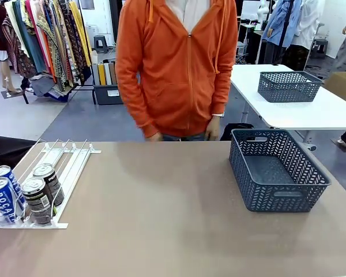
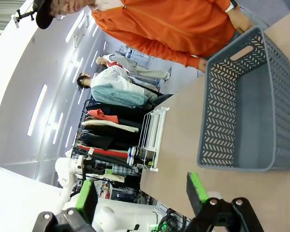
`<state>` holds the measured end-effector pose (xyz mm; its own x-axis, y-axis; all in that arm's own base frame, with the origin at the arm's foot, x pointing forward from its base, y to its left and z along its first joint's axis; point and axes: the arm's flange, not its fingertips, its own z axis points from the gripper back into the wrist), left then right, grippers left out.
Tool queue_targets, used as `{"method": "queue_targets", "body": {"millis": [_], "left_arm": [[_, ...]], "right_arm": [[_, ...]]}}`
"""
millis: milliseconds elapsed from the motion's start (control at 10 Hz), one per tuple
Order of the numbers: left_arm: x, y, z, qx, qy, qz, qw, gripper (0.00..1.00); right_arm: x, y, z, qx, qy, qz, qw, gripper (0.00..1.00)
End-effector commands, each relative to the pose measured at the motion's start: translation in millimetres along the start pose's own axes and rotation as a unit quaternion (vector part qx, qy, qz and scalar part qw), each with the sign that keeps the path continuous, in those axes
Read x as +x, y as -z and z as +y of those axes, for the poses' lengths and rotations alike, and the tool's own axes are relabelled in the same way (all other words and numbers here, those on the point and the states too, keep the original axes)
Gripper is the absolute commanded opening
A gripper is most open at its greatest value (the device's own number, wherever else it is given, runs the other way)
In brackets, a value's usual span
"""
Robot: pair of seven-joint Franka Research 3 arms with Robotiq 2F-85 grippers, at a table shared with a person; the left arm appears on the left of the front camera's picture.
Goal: Retrieve and store the cans from the dispenser.
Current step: Pick up one can from the Automatic Can Dispenser and place it in the middle of the table.
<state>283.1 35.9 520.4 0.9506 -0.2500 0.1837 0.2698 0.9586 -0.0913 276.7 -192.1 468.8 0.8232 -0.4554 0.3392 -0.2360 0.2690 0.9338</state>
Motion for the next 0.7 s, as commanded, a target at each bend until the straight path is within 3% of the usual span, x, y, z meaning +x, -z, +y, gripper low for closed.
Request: {"method": "queue_targets", "body": {"millis": [0,100,300,600], "left_arm": [[20.5,25.4,-1.8,-0.007,-0.069,0.03,0.997,1.0],[31.4,40.8,1.2,-0.028,-0.092,0.035,0.995,1.0],[39.8,61.2,8.5,-0.016,-0.17,0.035,0.985,1.0],[50.6,87.8,15.1,0.044,-0.246,0.032,0.968,1.0]], "right_arm": [[2.8,1.5,4.5,0.01,0.003,-0.009,1.0,1.0],[2.8,1.5,4.5,0.01,0.003,-0.009,1.0,1.0],[2.8,1.5,4.5,0.01,0.003,-0.009,1.0,1.0],[2.8,1.5,4.5,0.01,0.003,-0.009,1.0,1.0]]}}
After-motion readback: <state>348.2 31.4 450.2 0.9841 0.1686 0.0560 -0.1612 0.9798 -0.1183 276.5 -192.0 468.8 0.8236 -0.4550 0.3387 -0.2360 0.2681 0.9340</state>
